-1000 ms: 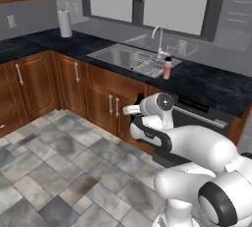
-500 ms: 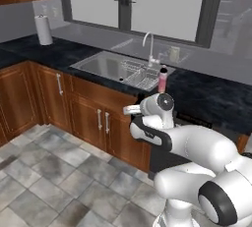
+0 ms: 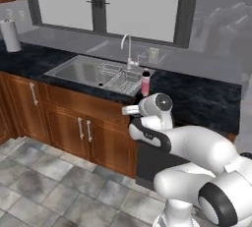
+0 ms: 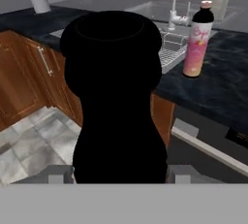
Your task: Place the large bottle from the dining counter next to the other large bottle outside the sink, and place the small bottle from the dining counter next to the other small bottle inside the sink.
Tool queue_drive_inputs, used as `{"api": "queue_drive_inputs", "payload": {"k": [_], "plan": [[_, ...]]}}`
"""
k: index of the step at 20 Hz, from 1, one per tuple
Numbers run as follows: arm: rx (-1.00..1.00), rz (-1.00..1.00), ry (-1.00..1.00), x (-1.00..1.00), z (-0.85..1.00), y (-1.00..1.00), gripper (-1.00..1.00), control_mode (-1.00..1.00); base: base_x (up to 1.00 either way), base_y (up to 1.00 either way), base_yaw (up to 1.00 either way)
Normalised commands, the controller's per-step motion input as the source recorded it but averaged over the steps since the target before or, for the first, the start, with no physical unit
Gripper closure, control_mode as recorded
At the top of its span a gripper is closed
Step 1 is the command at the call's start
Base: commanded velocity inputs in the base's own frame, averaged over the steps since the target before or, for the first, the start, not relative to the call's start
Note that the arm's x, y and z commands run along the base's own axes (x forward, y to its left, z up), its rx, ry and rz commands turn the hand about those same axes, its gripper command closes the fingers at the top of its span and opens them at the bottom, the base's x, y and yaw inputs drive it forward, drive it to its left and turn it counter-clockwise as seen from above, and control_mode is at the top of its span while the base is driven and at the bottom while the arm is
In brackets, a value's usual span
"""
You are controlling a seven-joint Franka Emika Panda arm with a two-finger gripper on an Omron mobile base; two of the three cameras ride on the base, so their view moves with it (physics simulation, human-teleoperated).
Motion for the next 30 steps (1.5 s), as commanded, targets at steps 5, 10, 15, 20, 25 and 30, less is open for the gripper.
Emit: {"api": "queue_drive_inputs", "payload": {"k": [5,10,15,20,25,30], "plan": [[0.0,0.0,0.0,0.0,0.0,0.0,1.0,1.0,0.13,0.19,-0.34],[0.0,0.0,0.0,0.0,0.0,0.0,1.0,1.0,0.3,0.4,-0.25],[0.0,0.0,0.0,0.0,0.0,0.0,1.0,1.0,0.02,0.55,-0.26],[0.0,0.0,0.0,0.0,0.0,0.0,1.0,1.0,0.0,0.57,-0.27],[0.0,0.0,0.0,0.0,0.0,0.0,1.0,1.0,0.0,0.51,-0.28],[0.0,0.0,0.0,0.0,0.0,0.0,1.0,1.0,0.0,0.46,-0.28]]}}
